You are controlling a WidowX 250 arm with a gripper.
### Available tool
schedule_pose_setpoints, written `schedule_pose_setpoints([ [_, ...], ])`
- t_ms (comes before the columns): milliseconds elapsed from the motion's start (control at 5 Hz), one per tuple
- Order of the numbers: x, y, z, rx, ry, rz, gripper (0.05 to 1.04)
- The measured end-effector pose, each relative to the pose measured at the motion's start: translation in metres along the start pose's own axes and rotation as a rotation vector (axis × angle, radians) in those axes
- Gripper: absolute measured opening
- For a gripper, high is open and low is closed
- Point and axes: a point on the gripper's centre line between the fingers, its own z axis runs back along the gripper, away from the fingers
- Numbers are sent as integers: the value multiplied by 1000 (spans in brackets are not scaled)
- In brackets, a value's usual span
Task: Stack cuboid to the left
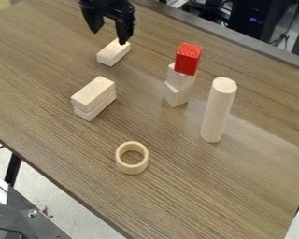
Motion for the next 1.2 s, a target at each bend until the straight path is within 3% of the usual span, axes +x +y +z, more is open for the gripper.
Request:
schedule_pose_setpoints([
  [400,-16,-9,-16,-44,60,9,999],
  [1200,-42,-31,-2,-95,66,-46,999],
])
